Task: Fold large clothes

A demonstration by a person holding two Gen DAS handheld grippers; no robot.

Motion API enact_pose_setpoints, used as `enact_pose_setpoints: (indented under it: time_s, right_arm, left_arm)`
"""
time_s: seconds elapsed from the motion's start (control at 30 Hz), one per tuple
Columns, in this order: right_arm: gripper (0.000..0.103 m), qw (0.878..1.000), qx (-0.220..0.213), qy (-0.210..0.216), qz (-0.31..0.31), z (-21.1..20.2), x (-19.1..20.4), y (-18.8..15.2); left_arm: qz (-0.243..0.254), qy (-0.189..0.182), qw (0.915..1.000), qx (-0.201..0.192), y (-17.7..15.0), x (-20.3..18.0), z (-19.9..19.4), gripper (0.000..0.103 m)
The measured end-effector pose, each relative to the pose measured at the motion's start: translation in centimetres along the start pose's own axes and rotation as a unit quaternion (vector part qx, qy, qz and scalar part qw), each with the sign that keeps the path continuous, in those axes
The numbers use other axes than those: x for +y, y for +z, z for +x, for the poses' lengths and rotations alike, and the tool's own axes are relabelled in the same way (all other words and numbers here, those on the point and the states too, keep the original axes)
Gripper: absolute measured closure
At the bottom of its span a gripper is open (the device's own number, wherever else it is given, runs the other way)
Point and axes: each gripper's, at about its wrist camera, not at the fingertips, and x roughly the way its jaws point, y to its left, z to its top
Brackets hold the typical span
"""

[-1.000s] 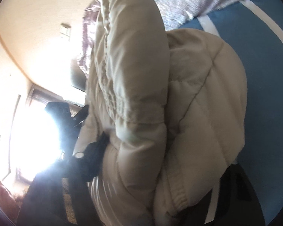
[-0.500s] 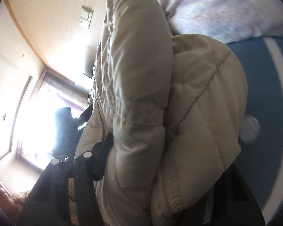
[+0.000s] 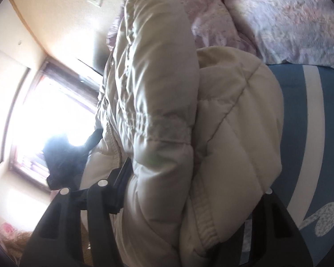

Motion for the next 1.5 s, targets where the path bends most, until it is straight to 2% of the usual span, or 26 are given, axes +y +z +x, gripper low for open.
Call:
enact_pose_setpoints:
  time_s: [0.1, 0.17, 0.27, 0.33, 0.37, 0.4, 0.5, 0.53, 0.6, 0.63, 0.67, 0.7, 0.77, 0.97, 1.1, 1.33, 1.5]
  right_arm:
    - [0.033, 0.999, -0.013, -0.024, 0.02, 0.8, -0.1, -1.4]
    - [0.025, 0.997, -0.029, -0.068, 0.018, 0.3, 0.5, -2.0]
    - [0.024, 0.988, -0.066, -0.14, -0.011, -1.6, 3.3, -2.9]
    - [0.024, 0.981, -0.104, -0.164, -0.018, -3.4, 4.5, -3.1]
    - [0.022, 0.975, -0.127, -0.182, -0.017, -4.3, 5.0, -3.4]
    - [0.021, 0.963, -0.171, -0.209, -0.023, -5.6, 6.1, -3.7]
    - [0.023, 0.938, -0.234, -0.249, -0.063, -6.4, 9.6, -3.6]
    - [0.025, 0.935, -0.233, -0.257, -0.078, -6.1, 10.5, -3.2]
    - [0.042, 0.928, -0.203, -0.279, -0.138, -3.9, 12.6, -2.7]
    - [0.047, 0.924, -0.189, -0.296, -0.155, -2.7, 13.2, -2.0]
    - [0.056, 0.919, -0.175, -0.313, -0.165, -1.3, 13.7, -1.7]
    - [0.062, 0.919, -0.161, -0.32, -0.164, 0.4, 13.6, -1.6]
    - [0.065, 0.919, -0.145, -0.335, -0.15, 1.5, 12.1, -1.1]
    - [0.066, 0.931, -0.109, -0.327, -0.121, 2.0, 9.5, -1.7]
    - [0.066, 0.929, -0.101, -0.335, -0.124, 3.1, 8.6, -2.2]
    - [0.066, 0.933, -0.102, -0.325, -0.118, 3.9, 7.4, -1.7]
    - [0.066, 0.93, -0.112, -0.329, -0.117, 4.4, 6.8, -1.8]
  left_arm:
    - [0.019, 0.033, 0.9993, 0.006, -0.3, -0.3, 1.1, 0.029]
    - [0.034, 0.048, 0.9982, 0.01, -0.2, -0.8, 1.2, 0.027]
    - [0.04, 0.056, 0.9976, 0.011, 0.3, -0.9, 0.4, 0.025]
    - [0.062, 0.078, 0.995, -0.01, 0.8, -1.3, -0.8, 0.023]
    - [0.085, 0.097, 0.9913, -0.028, 1.1, -1.9, -1.5, 0.022]
    - [0.099, 0.108, 0.9885, -0.038, 1.2, -2.2, -1.7, 0.019]
    - [0.145, 0.129, 0.9795, -0.053, 1.9, -4.0, -1.7, 0.019]
    - [0.153, 0.132, 0.978, -0.052, 2.0, -4.4, -1.5, 0.019]
    - [0.172, 0.137, 0.9745, -0.047, 2.1, -5.5, -0.5, 0.019]
    - [0.179, 0.139, 0.973, -0.044, 2.1, -5.9, 0.0, 0.018]
    - [0.185, 0.144, 0.9712, -0.041, 1.9, -6.2, 0.6, 0.018]
    - [0.19, 0.148, 0.9701, -0.033, 1.7, -6.4, 1.4, 0.018]
    - [0.19, 0.152, 0.9697, -0.022, 1.1, -6.5, 2.4, 0.018]
    - [0.202, 0.158, 0.9665, -0.017, 0.3, -6.9, 3.6, 0.016]
    - [0.193, 0.158, 0.9684, -0.009, 0.2, -6.6, 4.5, 0.012]
    - [0.189, 0.165, 0.9681, -0.01, -0.3, -6.2, 6.2, 0.006]
    - [0.185, 0.168, 0.968, -0.013, -0.5, -6.0, 6.9, 0.003]
